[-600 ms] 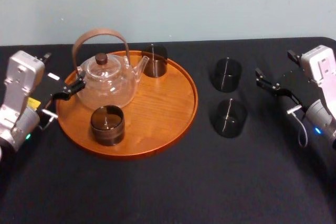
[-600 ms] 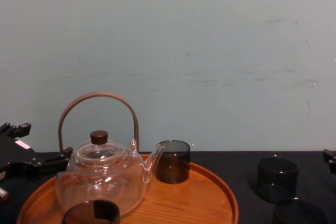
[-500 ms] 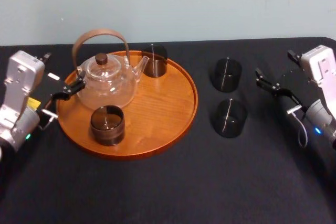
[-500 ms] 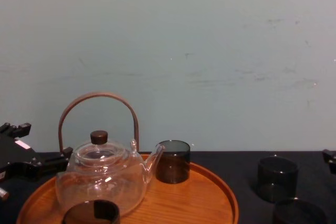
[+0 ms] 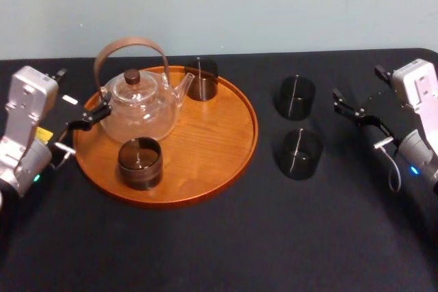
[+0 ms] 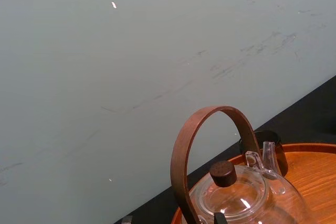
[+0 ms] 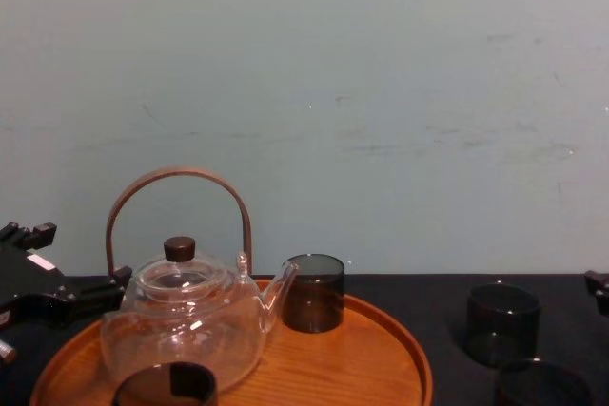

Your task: Pick up the glass from the table and place it on the tray.

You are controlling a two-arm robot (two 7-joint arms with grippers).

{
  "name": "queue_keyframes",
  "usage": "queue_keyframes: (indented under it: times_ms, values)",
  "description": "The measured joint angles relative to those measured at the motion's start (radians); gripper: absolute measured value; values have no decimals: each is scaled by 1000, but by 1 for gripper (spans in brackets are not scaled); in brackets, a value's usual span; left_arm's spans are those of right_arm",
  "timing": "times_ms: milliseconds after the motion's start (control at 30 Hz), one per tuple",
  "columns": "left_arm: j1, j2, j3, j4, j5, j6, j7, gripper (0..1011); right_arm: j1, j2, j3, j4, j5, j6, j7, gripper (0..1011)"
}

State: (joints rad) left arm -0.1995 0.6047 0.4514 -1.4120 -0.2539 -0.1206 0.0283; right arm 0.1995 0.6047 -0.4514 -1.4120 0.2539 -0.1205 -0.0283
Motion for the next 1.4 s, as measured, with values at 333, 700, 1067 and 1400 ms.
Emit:
queue_keyframes:
  times_ms: [333, 700, 1067, 1400]
  values:
    - [0, 0, 0, 0, 0, 0, 0, 1009, 0, 0, 0, 0, 0, 0, 0, 1002]
    - [0, 0, 0, 0, 0, 0, 0, 1010, 0, 0, 0, 0, 0, 0, 0, 1002]
    - [0, 0, 0, 0, 0, 0, 0, 1010, 0, 0, 0, 0, 0, 0, 0, 1002]
    - [0, 0, 0, 0, 0, 0, 0, 1010, -43, 27, 42, -41, 30, -22, 64, 1002]
